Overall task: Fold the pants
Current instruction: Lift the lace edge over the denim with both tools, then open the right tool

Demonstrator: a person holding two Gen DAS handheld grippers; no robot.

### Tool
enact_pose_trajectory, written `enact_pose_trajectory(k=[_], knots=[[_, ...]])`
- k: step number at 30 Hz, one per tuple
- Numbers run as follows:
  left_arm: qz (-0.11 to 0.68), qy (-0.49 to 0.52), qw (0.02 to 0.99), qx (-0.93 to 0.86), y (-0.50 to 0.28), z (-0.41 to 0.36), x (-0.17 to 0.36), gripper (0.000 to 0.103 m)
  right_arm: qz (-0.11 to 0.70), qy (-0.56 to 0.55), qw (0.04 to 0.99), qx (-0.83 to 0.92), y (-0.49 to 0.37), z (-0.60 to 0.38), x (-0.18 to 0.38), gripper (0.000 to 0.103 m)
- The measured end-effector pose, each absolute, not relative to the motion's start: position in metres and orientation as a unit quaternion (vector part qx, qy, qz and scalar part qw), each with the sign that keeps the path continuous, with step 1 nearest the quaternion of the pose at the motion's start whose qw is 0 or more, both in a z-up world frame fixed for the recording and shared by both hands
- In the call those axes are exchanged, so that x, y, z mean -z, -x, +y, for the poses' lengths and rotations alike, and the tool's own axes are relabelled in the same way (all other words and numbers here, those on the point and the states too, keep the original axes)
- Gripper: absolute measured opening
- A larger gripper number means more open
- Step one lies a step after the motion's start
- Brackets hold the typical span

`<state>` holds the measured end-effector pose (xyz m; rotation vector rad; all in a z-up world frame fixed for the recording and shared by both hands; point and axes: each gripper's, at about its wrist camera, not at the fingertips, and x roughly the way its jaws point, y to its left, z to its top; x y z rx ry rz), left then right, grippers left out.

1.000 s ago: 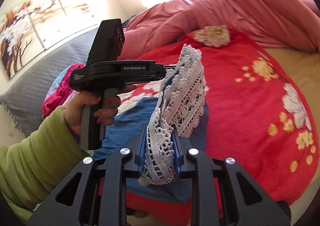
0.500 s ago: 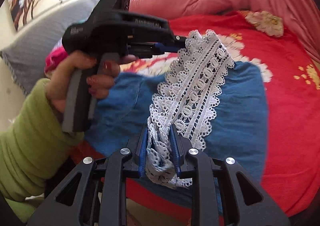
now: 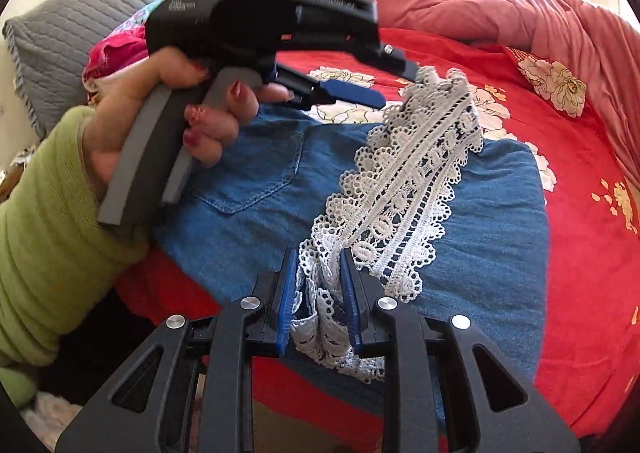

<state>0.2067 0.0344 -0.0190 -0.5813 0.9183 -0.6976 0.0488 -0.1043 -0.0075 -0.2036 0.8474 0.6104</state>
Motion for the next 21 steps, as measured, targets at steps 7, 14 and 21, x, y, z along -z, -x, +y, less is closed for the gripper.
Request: enact_pose_trajectory(k=[7, 14, 21], knots=[[0.420, 0.271, 0.799, 0.334, -0.204, 0.030, 0.018, 0.051, 0.392, 0.099, 0.863, -0.302, -0.039, -0.103, 0.002, 0.036], [0.422, 0.269, 0.804, 0.323, -0.204, 0.036, 0.017, 0.052, 0.363, 0.080, 0.878, -0.300, -0.029, -0.124, -0.023, 0.052], [0.439, 0.239, 0.815, 0.293, -0.211, 0.022, 0.023, 0.060, 0.372, 0.102, 0.875, -0.292, -0.018, -0.128, -0.016, 0.054]])
